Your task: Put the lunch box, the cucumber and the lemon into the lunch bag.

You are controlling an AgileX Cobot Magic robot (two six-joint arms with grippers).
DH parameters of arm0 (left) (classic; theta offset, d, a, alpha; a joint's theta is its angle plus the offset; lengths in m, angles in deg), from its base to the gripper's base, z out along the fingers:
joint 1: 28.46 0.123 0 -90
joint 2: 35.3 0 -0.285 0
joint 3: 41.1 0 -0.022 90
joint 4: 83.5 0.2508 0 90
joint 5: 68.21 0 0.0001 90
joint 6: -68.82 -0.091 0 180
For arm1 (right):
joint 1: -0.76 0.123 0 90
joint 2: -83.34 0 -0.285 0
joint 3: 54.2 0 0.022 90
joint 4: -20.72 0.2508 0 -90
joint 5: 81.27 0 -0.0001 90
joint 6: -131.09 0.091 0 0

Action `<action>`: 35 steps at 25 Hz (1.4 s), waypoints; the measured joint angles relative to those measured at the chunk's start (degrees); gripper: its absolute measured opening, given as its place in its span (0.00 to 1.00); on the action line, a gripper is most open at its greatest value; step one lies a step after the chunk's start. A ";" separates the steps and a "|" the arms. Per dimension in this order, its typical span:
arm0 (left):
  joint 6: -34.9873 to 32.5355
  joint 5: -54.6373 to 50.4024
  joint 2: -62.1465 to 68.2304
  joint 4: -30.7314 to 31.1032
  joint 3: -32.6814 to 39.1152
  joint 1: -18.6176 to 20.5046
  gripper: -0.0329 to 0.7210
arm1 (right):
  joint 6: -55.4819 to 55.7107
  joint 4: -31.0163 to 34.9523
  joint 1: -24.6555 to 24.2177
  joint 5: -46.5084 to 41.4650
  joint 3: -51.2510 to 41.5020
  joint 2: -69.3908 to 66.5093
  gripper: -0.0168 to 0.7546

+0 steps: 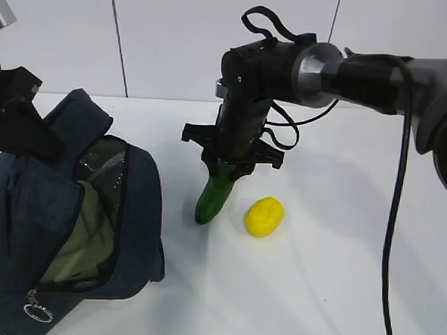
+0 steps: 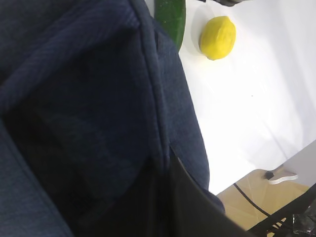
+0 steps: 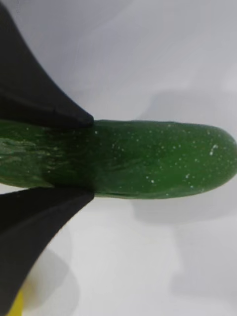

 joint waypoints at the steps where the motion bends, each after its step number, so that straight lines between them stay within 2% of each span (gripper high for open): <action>1: 0.00 0.00 0.00 0.00 0.00 0.00 0.04 | 0.00 -0.15 0.00 0.14 0.12 0.00 0.39; 5: 0.00 0.04 0.00 0.00 0.00 0.00 0.04 | -0.15 -1.42 0.00 -0.65 0.48 0.00 0.38; 8: 0.00 0.13 0.00 0.00 0.00 0.00 0.04 | -1.73 -4.22 0.00 -5.52 2.97 0.00 0.38; 13: 0.00 0.13 0.00 0.00 0.00 0.00 0.04 | -14.76 -6.18 0.00 -15.04 10.99 0.00 0.37; 17: 0.00 0.25 0.00 0.00 0.00 0.00 0.04 | -26.00 0.40 0.00 -16.83 17.76 0.00 0.37; 21: -0.22 1.24 0.00 0.11 0.00 0.00 0.04 | -32.10 8.22 0.00 -17.23 19.67 2.12 0.37; 29: -0.35 3.44 0.00 0.23 0.00 0.00 0.04 | -36.05 11.75 0.10 -18.01 18.79 9.66 0.37; 32: -0.43 3.71 0.00 0.23 0.00 0.00 0.04 | -37.87 12.71 0.46 -18.01 13.77 13.10 0.37; 35: -0.43 3.85 0.00 0.23 0.00 0.00 0.04 | -39.27 14.09 0.68 -18.01 4.47 16.96 0.37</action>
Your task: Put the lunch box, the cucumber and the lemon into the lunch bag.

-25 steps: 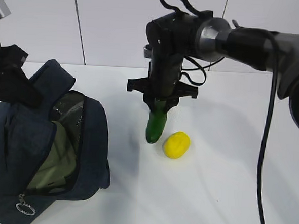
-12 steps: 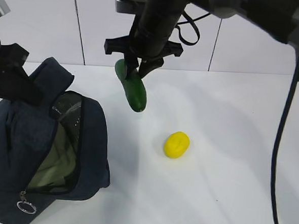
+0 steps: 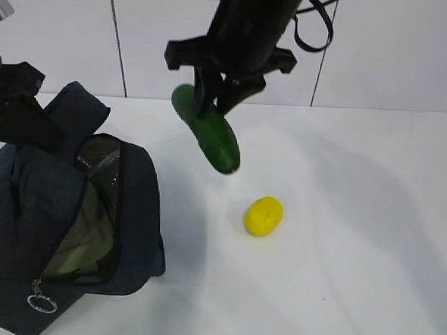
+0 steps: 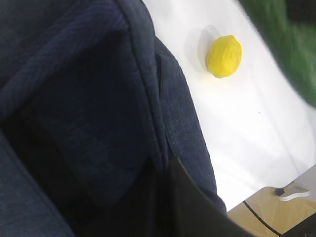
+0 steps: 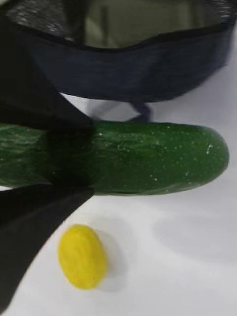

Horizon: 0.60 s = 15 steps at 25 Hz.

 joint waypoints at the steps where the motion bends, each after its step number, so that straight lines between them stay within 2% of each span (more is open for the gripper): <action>1: 0.00 0.00 0.00 0.00 0.00 0.00 0.04 | -0.66 1.14 0.00 0.88 -4.24 1.92 0.37; 5: 0.00 0.00 0.00 0.00 0.00 0.00 0.04 | -6.88 10.79 0.23 11.88 -20.72 11.59 0.37; 8: 0.00 -0.10 0.00 0.00 0.00 0.00 0.04 | -12.81 19.04 0.30 17.53 -29.73 17.67 0.37; 15: -0.05 -1.16 0.00 -0.36 0.00 0.00 0.04 | -27.48 38.02 0.49 23.52 -39.04 18.65 0.37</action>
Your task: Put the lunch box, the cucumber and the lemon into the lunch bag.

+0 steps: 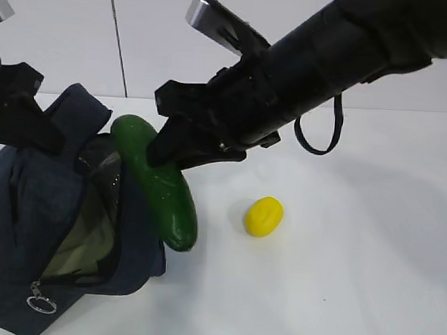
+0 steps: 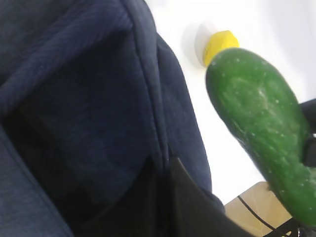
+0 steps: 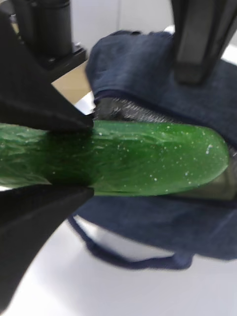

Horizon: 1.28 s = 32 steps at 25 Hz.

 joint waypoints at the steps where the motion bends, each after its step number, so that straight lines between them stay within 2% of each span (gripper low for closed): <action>1: 0.00 -0.03 0.00 -0.03 0.00 0.00 0.04 | -1.61 2.05 0.00 1.49 -0.88 0.00 0.37; 11: -0.14 -0.83 0.00 -3.13 0.00 0.00 0.04 | -6.23 11.11 1.68 7.27 -3.19 -3.49 0.37; 22: -0.41 -1.58 0.00 -4.13 0.00 0.00 0.04 | -16.96 27.00 2.44 12.44 -3.19 -10.28 0.37; 28: -0.49 -2.16 0.04 -6.51 0.00 0.00 0.04 | -29.29 37.23 2.80 13.87 -3.19 -11.14 0.37; 32: -0.62 -2.48 0.04 -7.74 0.00 0.00 0.04 | -33.75 39.09 3.01 14.83 -3.19 -11.23 0.37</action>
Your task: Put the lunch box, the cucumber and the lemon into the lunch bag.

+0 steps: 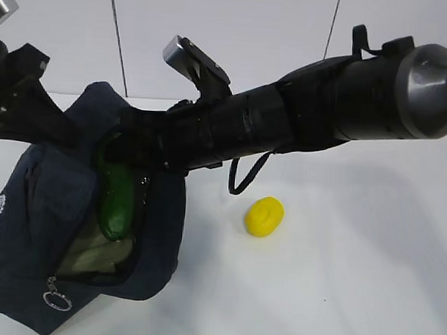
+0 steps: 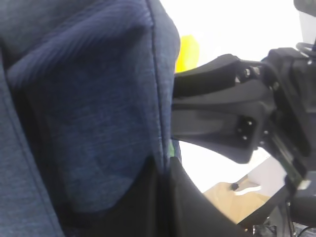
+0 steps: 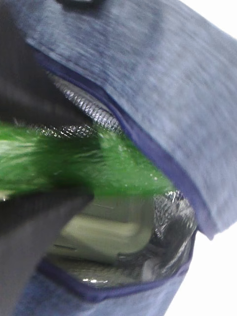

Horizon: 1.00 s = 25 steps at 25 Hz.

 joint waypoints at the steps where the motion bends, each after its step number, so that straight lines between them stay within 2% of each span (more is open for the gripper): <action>1: 0.00 0.00 0.00 -0.26 0.00 0.00 0.04 | -1.02 0.26 0.00 0.24 0.00 -0.04 0.37; 5: -0.14 -0.13 0.00 -0.62 0.00 0.00 0.04 | -5.98 0.36 0.00 -0.23 0.00 -0.78 0.38; 11: -0.57 -0.22 0.00 -0.86 0.00 0.00 0.04 | -10.19 0.90 0.00 -1.07 0.00 -0.92 0.57; 14: -0.93 -0.22 0.00 -0.86 0.00 0.00 0.04 | -10.53 1.29 0.00 -1.75 0.00 -1.05 0.58; 17: -1.50 -0.26 0.00 -0.86 0.00 0.00 0.04 | -10.65 -1.20 -0.78 -3.59 0.00 -1.05 0.59; 22: -1.68 -0.35 0.00 0.49 0.00 0.00 0.04 | -9.38 -4.71 -6.94 -12.65 0.00 -0.30 0.59; 25: -1.68 -0.13 0.00 1.27 0.00 0.00 0.04 | -6.41 -9.92 -11.59 -17.46 0.00 1.73 0.59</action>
